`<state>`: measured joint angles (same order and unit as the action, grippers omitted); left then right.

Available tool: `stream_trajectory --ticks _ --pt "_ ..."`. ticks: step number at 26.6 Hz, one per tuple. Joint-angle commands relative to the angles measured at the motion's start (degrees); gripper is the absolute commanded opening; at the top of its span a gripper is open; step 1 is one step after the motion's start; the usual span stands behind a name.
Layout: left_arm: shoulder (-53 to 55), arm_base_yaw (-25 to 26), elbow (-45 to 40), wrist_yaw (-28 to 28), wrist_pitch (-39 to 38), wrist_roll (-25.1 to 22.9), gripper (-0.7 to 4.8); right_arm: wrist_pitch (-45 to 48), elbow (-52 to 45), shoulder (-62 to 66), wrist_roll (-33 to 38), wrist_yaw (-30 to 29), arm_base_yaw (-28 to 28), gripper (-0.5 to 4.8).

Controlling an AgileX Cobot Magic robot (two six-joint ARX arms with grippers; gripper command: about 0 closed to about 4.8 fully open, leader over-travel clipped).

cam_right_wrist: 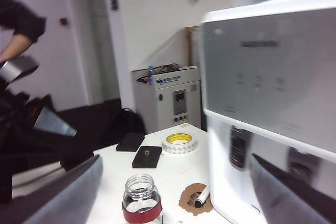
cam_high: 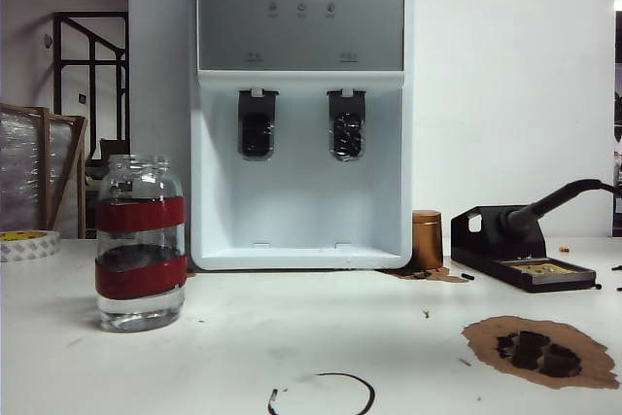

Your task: Pick up the water bottle with two loops of red belts, then reach the front water dispenser and gently press the gray-black baffle horizontally to get a little water.

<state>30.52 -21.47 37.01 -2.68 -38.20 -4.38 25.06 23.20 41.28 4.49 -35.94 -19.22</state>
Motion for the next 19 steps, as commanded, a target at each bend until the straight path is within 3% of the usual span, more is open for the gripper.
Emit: stream_trajectory --ticks 1,5,6,14,19 --pt "0.13 0.02 0.24 -0.09 0.42 -0.31 3.75 2.25 0.15 6.34 -7.58 6.93 -9.29 4.67" --pt "0.13 0.02 0.24 -0.09 0.55 -0.33 3.74 10.97 -1.81 14.73 -7.30 13.40 -16.72 4.79" --pt "0.13 0.13 0.24 -0.09 0.81 -0.33 3.74 17.51 -2.51 20.02 -4.87 14.97 -18.38 4.79" --pt "0.13 0.15 0.24 -0.09 0.55 -0.37 3.74 42.12 -2.95 41.42 5.75 15.26 -19.08 4.79" --pt "0.13 0.15 0.24 -0.09 0.55 -0.42 3.74 49.53 -2.95 49.92 7.74 15.21 -20.52 4.79"
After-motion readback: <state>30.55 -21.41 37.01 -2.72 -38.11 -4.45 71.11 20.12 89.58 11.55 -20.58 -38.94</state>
